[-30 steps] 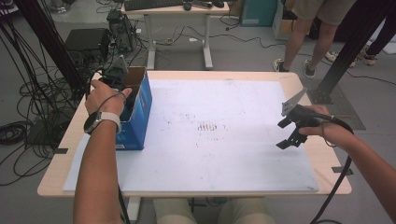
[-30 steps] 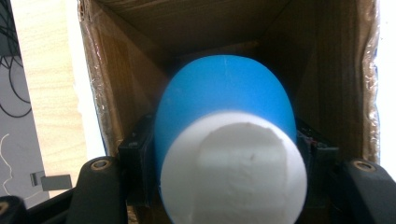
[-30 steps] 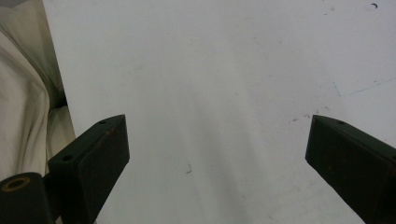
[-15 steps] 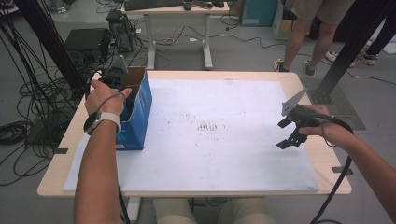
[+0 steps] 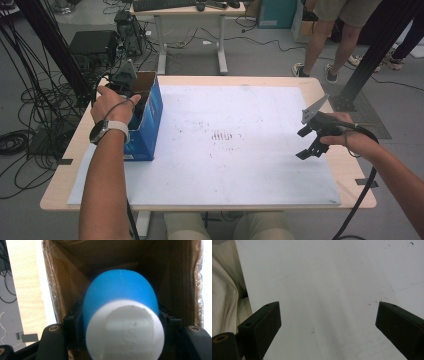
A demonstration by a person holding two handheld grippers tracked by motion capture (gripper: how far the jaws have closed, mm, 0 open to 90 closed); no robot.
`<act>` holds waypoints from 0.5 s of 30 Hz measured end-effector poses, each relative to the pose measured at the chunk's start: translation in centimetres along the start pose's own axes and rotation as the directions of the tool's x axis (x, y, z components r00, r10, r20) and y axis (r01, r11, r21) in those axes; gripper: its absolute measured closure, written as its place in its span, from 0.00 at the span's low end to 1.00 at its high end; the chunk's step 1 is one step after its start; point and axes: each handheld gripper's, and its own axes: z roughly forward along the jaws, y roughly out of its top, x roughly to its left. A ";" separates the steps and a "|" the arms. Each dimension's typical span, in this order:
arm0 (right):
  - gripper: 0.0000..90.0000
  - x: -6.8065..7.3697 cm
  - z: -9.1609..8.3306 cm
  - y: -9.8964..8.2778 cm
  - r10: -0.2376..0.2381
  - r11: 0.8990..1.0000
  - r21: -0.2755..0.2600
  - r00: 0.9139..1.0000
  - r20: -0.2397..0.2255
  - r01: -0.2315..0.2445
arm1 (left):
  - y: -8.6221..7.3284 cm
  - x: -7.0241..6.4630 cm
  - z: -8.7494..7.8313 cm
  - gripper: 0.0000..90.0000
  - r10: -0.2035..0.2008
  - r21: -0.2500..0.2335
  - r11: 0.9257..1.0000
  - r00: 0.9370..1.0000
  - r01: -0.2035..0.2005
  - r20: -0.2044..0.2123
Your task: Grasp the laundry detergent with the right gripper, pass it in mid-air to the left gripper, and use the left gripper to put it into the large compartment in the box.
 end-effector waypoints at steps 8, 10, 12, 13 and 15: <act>0.07 0.0 0.0 0.0 -0.001 1.000 0.000 1.000 0.000 0.001 | 0.0 0.0 0.0 0.41 0.002 -0.001 1.000 1.000 -0.002 -0.002; 0.07 0.0 0.0 0.0 -0.001 1.000 0.000 1.000 0.001 0.001 | 0.0 0.0 0.0 0.41 0.001 -0.002 1.000 1.000 -0.001 0.000; 0.07 0.0 0.0 0.0 0.000 1.000 0.001 1.000 0.000 0.000 | 0.0 0.0 0.0 0.41 -0.002 -0.001 1.000 1.000 0.002 0.001; 0.07 0.1 0.0 0.0 0.006 1.000 0.003 1.000 0.000 -0.006 | 0.0 0.0 0.0 0.41 -0.003 -0.002 1.000 1.000 0.003 0.001; 0.07 0.1 0.0 0.0 0.007 1.000 0.004 1.000 0.001 -0.007 | 0.0 0.0 0.0 0.41 -0.003 -0.003 1.000 1.000 0.003 0.002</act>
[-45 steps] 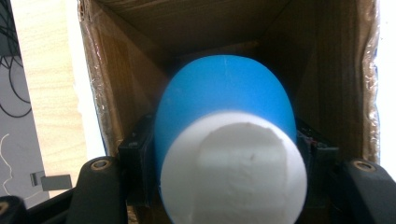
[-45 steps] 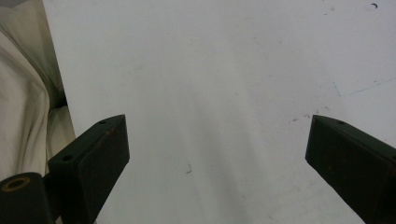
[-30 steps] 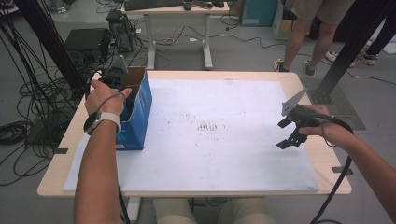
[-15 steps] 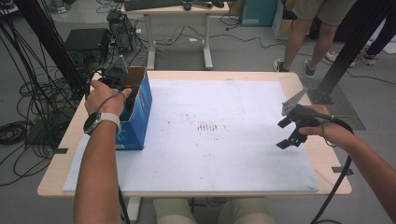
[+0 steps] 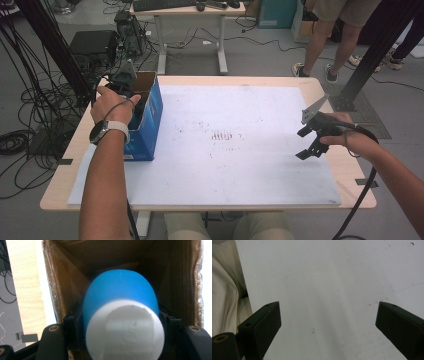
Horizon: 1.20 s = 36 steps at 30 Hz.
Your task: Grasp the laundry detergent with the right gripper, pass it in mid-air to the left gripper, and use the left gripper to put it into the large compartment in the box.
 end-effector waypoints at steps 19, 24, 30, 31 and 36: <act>0.07 0.0 0.0 0.0 -0.005 1.000 -0.001 1.000 0.000 0.005 | -0.1 0.0 0.0 0.41 0.003 -0.002 1.000 1.000 -0.003 -0.006; 0.07 0.0 0.0 0.0 -0.005 1.000 0.000 1.000 -0.003 0.005 | -0.1 0.0 0.0 0.41 0.000 -0.003 1.000 1.000 0.000 -0.005; 0.07 0.0 0.0 0.0 -0.005 1.000 0.000 1.000 -0.003 0.005 | -0.1 0.0 0.0 0.41 -0.002 0.000 1.000 1.000 0.002 -0.003; 0.07 0.1 0.0 0.0 -0.001 1.000 0.002 1.000 -0.003 0.001 | -0.1 0.0 0.0 0.41 -0.001 0.000 1.000 1.000 0.001 -0.003; 0.07 0.1 0.0 0.0 -0.001 1.000 0.003 1.000 -0.002 0.001 | -0.1 0.0 0.0 0.41 -0.002 -0.002 1.000 1.000 0.002 -0.002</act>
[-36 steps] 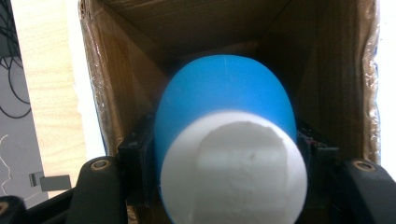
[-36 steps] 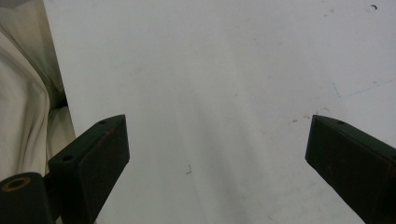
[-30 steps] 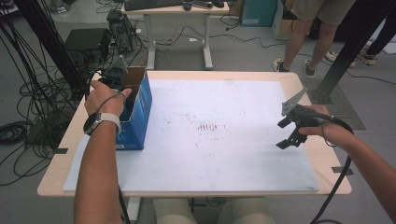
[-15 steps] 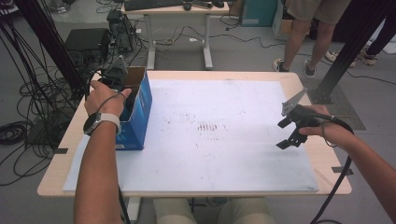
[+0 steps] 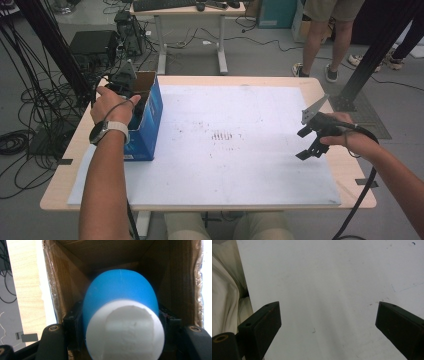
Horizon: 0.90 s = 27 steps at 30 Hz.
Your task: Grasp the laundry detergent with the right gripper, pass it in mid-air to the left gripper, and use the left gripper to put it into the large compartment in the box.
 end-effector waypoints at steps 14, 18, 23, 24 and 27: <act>0.07 0.0 0.0 0.0 0.000 1.000 -0.001 1.000 -0.003 0.000 | -0.1 0.1 0.0 0.41 0.001 -0.005 1.000 1.000 -0.001 0.000; 0.07 0.0 0.0 0.0 0.000 1.000 -0.001 1.000 -0.001 0.000 | -0.1 0.0 0.0 0.41 0.002 0.000 1.000 1.000 -0.002 0.003; 0.07 0.0 0.0 0.0 -0.001 1.000 0.001 1.000 -0.001 0.001 | -0.1 0.0 0.0 0.41 0.001 0.000 1.000 1.000 -0.001 0.004; 0.07 0.0 0.0 0.0 0.000 1.000 0.000 1.000 -0.001 0.000 | -0.1 0.0 0.0 0.41 0.002 -0.002 1.000 1.000 -0.002 0.002; 0.07 0.0 0.0 0.0 -0.007 1.000 -0.004 1.000 -0.001 0.007 | -0.1 0.0 0.0 0.41 0.000 -0.001 1.000 1.000 0.000 0.001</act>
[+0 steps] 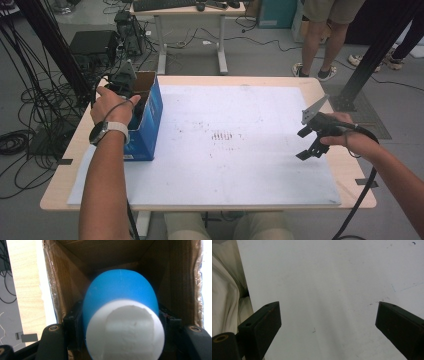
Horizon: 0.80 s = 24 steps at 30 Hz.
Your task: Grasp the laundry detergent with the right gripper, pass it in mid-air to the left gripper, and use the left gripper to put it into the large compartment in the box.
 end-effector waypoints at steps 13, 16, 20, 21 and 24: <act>0.07 0.0 0.0 0.0 0.006 1.000 0.005 1.000 0.000 -0.006 | -0.1 0.0 0.0 0.41 0.001 -0.010 1.000 1.000 -0.001 0.000; 0.07 0.1 0.1 0.0 0.003 1.000 0.006 1.000 -0.001 -0.003 | -0.1 0.0 0.0 0.41 0.001 -0.010 1.000 1.000 -0.001 0.000; 0.07 0.1 0.1 0.1 0.006 1.000 0.007 1.000 -0.004 -0.006 | -0.1 0.0 0.0 0.41 0.001 -0.011 1.000 1.000 -0.001 0.001; 0.07 0.1 0.1 0.1 0.006 1.000 0.008 1.000 -0.004 -0.006 | -0.1 0.0 0.1 0.41 0.002 -0.012 1.000 1.000 -0.002 0.001; 0.07 0.1 0.1 0.1 0.006 1.000 0.008 1.000 -0.004 -0.006 | -0.1 0.0 0.0 0.41 0.004 -0.011 1.000 1.000 -0.004 0.002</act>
